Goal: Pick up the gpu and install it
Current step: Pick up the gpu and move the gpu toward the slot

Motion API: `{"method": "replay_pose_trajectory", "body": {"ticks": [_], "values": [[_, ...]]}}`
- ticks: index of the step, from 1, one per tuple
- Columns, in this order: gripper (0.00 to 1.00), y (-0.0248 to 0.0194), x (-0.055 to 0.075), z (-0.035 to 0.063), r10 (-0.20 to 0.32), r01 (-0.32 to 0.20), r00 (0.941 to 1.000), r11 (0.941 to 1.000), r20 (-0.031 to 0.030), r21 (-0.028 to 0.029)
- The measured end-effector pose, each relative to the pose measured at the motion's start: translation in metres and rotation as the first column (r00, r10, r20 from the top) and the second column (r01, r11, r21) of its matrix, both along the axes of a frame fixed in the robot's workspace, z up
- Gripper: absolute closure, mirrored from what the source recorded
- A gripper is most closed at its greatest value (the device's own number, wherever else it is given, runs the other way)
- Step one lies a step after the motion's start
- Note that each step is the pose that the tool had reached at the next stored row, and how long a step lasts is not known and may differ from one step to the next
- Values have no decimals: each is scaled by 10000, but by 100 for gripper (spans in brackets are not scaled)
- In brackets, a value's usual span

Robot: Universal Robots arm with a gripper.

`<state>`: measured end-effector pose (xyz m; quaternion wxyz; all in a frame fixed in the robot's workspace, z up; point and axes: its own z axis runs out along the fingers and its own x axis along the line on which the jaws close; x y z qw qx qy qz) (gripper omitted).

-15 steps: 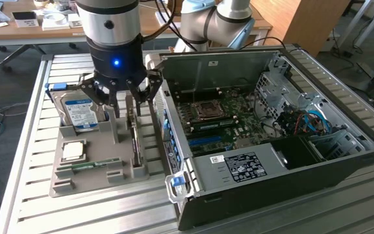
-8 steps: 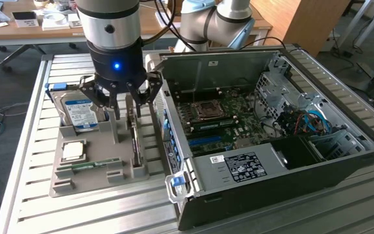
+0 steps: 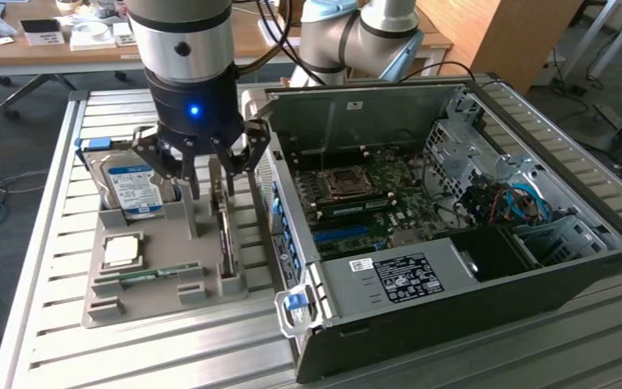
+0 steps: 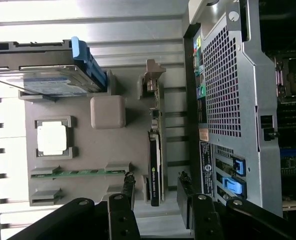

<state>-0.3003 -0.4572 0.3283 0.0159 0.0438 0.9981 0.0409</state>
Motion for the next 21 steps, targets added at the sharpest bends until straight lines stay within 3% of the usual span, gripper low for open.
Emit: {"method": "replay_pose_trajectory", "body": {"ticks": [21], "values": [[53,0,0,-111,0,0,10000,10000,1,0]]}}
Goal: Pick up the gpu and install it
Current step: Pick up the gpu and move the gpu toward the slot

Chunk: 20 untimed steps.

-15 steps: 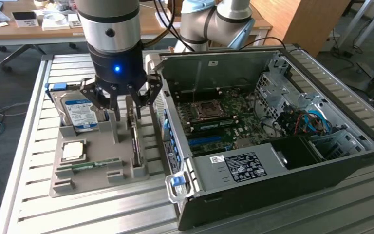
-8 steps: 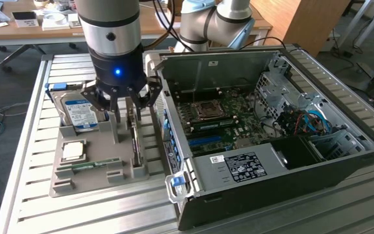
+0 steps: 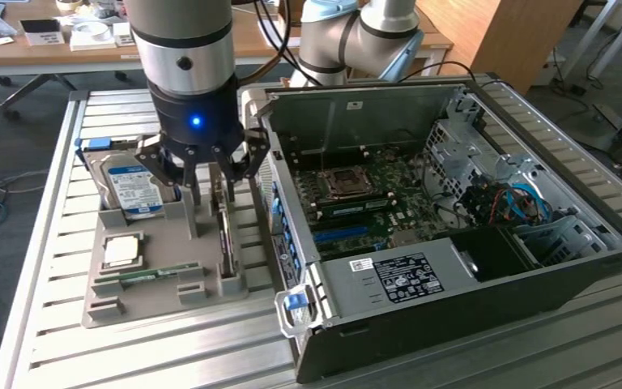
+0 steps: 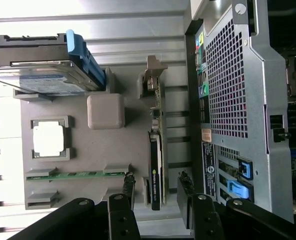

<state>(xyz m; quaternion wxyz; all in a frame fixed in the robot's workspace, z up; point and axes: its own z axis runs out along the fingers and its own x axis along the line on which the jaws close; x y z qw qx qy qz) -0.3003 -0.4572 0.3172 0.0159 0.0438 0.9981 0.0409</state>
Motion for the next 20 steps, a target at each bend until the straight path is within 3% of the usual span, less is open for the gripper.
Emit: {"method": "replay_pose_trajectory", "body": {"ticks": [20], "values": [[53,0,0,-109,0,0,10000,10000,-4,-4]]}}
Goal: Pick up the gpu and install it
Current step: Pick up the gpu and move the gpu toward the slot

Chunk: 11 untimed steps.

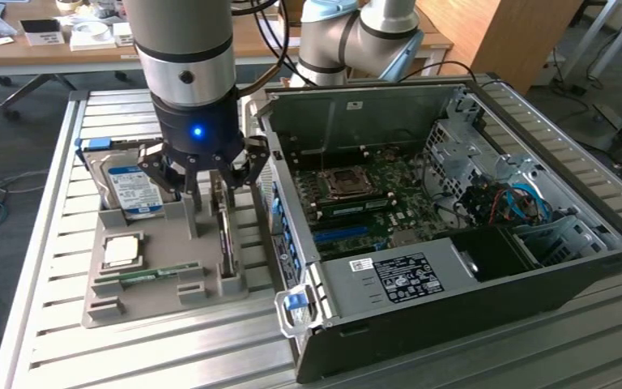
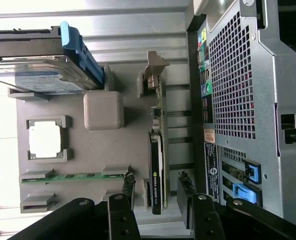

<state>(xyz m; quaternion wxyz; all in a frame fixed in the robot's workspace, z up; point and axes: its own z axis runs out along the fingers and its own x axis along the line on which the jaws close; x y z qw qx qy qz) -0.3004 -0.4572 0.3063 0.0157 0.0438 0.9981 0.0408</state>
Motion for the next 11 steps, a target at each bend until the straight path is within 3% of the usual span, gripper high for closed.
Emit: {"method": "replay_pose_trajectory", "body": {"ticks": [11], "values": [[53,0,0,-41,0,0,10000,10000,0,0]]}}
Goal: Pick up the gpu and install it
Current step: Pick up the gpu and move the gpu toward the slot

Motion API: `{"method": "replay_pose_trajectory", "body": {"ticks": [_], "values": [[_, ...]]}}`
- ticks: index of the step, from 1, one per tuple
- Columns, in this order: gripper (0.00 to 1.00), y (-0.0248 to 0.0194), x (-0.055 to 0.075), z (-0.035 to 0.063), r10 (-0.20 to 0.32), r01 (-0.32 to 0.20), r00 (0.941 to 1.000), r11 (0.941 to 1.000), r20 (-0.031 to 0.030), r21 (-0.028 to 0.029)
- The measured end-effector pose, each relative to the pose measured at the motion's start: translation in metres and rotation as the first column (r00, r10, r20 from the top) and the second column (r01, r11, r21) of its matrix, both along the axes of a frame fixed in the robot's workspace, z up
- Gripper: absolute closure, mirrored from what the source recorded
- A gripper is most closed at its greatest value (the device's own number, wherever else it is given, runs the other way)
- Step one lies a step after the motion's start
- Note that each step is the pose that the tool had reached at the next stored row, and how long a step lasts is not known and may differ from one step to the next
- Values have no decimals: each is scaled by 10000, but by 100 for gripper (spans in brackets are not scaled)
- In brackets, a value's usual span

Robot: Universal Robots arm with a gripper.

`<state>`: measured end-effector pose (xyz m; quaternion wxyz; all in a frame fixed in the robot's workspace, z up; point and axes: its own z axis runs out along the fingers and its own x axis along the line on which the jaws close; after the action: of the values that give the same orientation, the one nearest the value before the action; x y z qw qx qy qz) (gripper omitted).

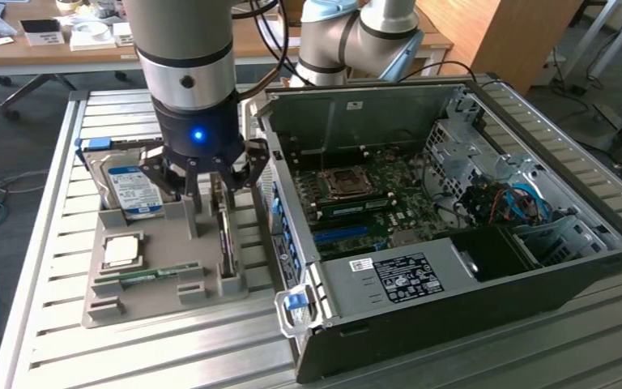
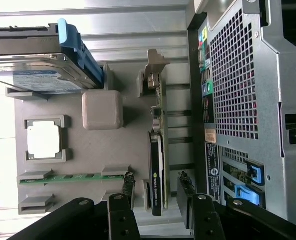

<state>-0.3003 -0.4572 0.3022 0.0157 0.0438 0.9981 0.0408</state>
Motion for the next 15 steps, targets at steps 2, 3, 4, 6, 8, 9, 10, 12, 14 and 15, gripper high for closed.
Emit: {"method": "replay_pose_trajectory", "body": {"ticks": [2,3,4,6,8,9,10,12,14,15], "values": [[53,0,0,-4,0,0,10000,10000,-1,-1],[53,0,0,-4,0,0,10000,10000,-2,-1],[53,0,0,-4,0,0,10000,10000,-2,-2],[53,0,0,-5,0,0,10000,10000,0,0],[53,0,0,-5,0,0,10000,10000,0,0],[53,0,0,-7,0,0,10000,10000,0,0],[53,0,0,-11,0,0,10000,10000,2,2],[53,0,0,-21,0,0,10000,10000,1,1],[53,0,0,-30,0,0,10000,10000,0,0],[53,0,0,-35,0,0,10000,10000,0,0]]}}
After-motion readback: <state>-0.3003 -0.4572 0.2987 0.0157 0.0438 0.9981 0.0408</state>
